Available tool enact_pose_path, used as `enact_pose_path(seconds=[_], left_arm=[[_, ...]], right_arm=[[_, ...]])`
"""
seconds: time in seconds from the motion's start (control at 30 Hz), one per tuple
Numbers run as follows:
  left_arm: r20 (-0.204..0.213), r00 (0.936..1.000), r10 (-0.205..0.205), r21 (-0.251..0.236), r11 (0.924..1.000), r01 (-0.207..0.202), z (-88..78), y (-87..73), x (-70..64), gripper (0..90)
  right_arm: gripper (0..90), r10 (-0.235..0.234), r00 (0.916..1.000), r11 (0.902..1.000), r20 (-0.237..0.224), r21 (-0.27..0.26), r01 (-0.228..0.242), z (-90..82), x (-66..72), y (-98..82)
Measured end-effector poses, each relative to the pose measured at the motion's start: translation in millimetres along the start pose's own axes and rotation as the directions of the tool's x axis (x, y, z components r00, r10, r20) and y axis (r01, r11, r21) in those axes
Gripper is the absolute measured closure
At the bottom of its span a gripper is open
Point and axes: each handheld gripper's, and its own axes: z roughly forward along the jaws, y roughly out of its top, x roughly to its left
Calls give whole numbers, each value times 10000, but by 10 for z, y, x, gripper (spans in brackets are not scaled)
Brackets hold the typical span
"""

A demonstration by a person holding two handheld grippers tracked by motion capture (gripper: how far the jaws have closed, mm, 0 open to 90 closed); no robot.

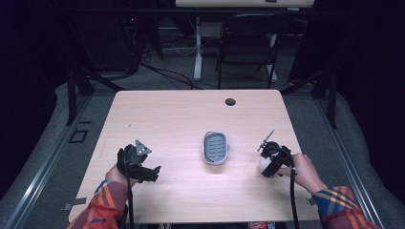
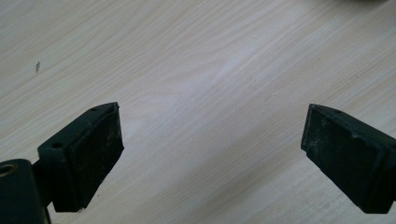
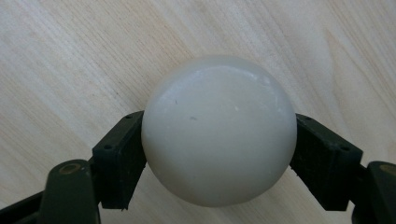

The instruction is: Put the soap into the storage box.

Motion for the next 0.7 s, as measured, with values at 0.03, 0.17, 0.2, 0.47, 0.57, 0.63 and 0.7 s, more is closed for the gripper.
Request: enact_pose_path(seconds=[0.03, 0.17, 0.2, 0.47, 0.57, 0.63, 0.7], left_arm=[[-21, 10000, 19, -3, 10000, -19, -2, 0, 1, 55], [-9, 10000, 20, 9, 10000, -20, 0, 0, -1, 55], [-13, 10000, 23, 12, 10000, -23, 1, 0, -1, 55], [-34, 10000, 14, 17, 10000, -14, 0, 0, -2, 56], [-35, 10000, 18, 21, 10000, -17, 1, 0, -3, 56], [-43, 10000, -34, 17, 10000, 34, 3, -1, -4, 56], [-34, 10000, -35, 20, 10000, 35, 5, -1, -2, 56]], right_arm=[[239, -146, 9999, 9997, 73, 184, 144, -19, -5, 9], [239, -11, 10000, 10000, 68, -81, 12, -20, 14, 9], [239, -104, 9999, 9999, 72, 28, 104, -33, 11, 17], [239, -182, 9998, 9998, 31, -66, 182, -33, 45, 47], [239, -354, 9993, 9994, 137, 60, 353, -52, 49, 69], [239, -347, 9993, 9994, 120, 21, 347, -50, 55, 79], [239, -455, 9989, 9989, 145, 138, 453, -46, 65, 104]])
